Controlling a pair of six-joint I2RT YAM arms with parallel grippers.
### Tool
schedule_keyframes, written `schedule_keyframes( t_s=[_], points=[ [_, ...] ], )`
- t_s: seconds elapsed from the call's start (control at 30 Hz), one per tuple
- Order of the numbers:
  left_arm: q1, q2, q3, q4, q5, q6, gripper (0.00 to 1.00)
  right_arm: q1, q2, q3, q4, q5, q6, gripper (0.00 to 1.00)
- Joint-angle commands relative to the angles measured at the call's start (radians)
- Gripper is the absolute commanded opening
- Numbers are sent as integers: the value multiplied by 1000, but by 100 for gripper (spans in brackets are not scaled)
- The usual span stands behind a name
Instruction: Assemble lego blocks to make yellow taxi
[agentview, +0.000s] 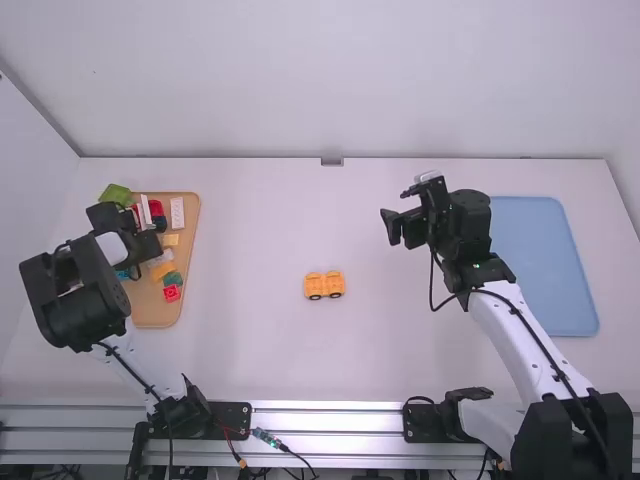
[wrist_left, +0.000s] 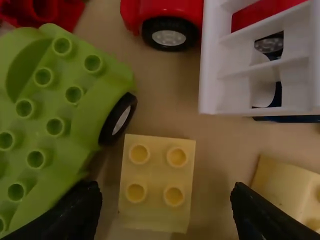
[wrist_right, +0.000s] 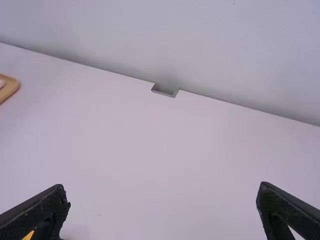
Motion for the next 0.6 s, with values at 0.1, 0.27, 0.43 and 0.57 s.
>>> schedule_keyframes(
  t_s=[0.1,0.27,0.43,0.57],
  points=[
    [-2,5,-14,-5,14,0,59,-1,-22,-8,-6,-6,3,99],
    [-2,5,-14,-10,6,7,49,-1,-22,-8,-10,-6,3,99],
    [-4,5,-14,-8,7,11,46,-1,-22,-8,-10,-6,3,99],
    [1,5,-32,20,7,11,43,-1,-22,-8,-10,-6,3,99]
  ],
)
